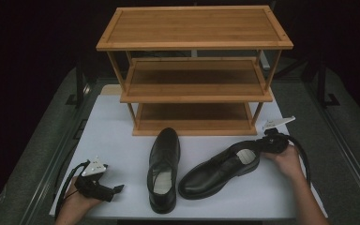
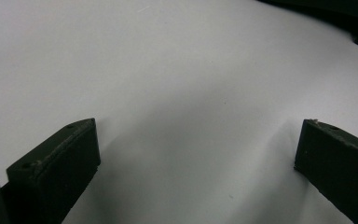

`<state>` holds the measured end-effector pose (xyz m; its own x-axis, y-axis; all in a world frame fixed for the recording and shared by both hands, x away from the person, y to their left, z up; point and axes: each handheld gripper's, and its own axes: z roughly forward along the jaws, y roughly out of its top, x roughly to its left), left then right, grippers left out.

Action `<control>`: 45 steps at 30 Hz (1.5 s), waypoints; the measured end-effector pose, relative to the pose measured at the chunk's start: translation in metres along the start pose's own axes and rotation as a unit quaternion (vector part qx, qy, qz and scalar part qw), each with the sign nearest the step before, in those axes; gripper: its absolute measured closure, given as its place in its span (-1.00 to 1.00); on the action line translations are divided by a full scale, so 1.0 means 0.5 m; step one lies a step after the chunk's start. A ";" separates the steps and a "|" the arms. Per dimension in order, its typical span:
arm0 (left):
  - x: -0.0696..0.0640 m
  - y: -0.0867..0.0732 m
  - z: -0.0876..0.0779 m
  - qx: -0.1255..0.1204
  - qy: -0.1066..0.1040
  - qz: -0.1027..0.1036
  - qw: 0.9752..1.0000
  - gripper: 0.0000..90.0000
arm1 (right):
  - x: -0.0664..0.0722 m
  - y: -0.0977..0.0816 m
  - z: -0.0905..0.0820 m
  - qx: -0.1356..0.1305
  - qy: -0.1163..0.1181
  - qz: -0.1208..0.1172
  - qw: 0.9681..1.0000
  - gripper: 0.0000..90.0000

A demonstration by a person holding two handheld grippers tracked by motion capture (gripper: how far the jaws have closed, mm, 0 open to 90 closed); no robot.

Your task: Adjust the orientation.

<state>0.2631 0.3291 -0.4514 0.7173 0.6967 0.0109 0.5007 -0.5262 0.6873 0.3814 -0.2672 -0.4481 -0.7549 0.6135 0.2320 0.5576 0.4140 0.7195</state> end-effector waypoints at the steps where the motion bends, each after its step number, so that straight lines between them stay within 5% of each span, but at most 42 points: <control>1: 0.000 0.000 0.000 0.000 0.000 0.000 1.000 -1.00 | 0.000 -0.003 -0.002 0.001 0.001 0.000 1.000 1.00; 24: 0.000 0.000 0.000 0.001 0.001 0.002 1.000 -1.00 | 0.044 -0.063 -0.061 0.011 -0.001 -0.002 1.000 1.00; 45: 0.000 0.000 0.000 0.001 0.001 0.003 1.000 -1.00 | 0.144 -0.141 -0.119 0.018 0.007 -0.028 0.999 1.00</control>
<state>0.2632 0.3291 -0.4513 0.7191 0.6947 0.0158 0.4983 -0.5314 0.6851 0.2673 -0.2923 -0.4430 -0.7902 0.5789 0.2011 0.5259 0.4720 0.7075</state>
